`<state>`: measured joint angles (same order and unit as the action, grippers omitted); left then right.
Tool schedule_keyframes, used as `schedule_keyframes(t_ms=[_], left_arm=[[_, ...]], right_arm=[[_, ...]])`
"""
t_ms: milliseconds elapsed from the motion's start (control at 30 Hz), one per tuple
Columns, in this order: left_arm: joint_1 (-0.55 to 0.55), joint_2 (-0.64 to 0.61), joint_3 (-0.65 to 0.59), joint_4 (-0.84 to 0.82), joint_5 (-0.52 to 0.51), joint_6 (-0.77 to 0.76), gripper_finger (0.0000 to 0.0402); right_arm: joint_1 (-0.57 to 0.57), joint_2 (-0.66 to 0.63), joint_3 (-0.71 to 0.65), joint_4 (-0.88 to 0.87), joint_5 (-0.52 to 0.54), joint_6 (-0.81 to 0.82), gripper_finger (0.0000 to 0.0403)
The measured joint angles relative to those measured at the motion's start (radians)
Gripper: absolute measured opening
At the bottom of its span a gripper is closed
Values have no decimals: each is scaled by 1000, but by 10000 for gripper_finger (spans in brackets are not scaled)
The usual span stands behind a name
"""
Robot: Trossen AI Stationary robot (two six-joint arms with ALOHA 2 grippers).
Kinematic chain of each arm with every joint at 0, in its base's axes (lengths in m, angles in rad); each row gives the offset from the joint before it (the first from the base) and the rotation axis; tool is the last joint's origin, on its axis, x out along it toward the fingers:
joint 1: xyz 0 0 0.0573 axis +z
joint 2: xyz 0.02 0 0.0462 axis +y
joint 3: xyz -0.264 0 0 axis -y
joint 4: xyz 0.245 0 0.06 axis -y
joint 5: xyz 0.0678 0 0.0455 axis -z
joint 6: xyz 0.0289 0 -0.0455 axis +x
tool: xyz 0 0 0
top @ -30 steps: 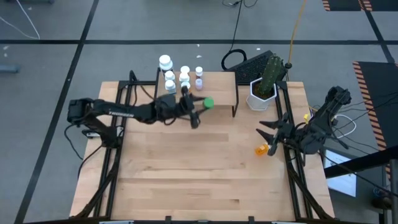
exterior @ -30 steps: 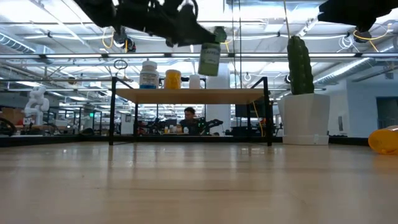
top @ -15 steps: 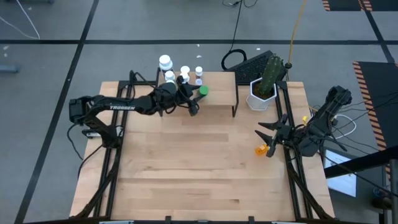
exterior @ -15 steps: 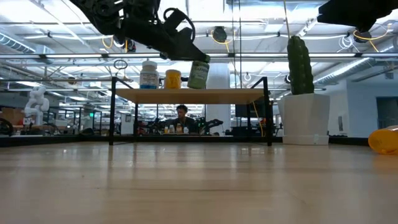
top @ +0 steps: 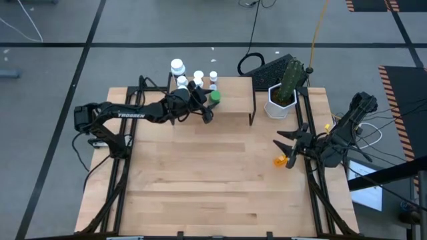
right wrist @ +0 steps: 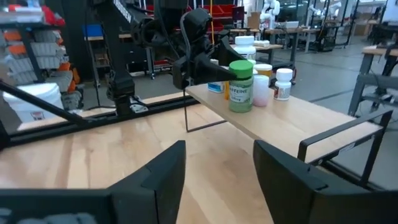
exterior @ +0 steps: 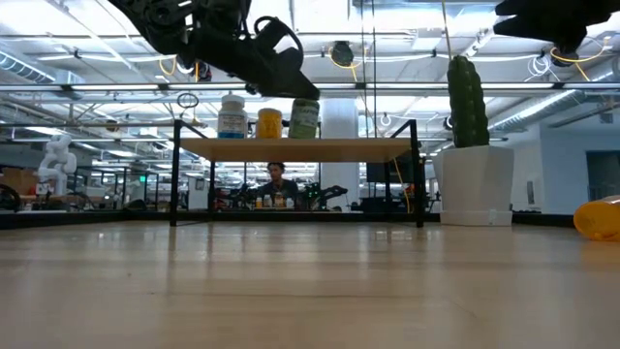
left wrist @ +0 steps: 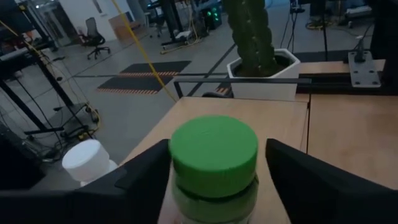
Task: Pick and place medicine bottles onto shelf by color
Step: Put the green pill bottle on the shelf, then put the orange pill bottle on the shelf
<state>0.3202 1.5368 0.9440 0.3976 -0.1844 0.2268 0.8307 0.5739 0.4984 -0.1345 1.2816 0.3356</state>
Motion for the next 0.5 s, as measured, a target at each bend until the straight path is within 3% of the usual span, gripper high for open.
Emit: schedule_keyframes(t_ms=[300, 500], left_arm=[[-18, -27, 0, -1, -45, 55, 334], [-64, -122, 0, -7, -53, 109, 339]], right_arm=[[-33, 0, 1, 3, -133, 259, 250], [-102, 0, 1, -96, -215, 558, 251]])
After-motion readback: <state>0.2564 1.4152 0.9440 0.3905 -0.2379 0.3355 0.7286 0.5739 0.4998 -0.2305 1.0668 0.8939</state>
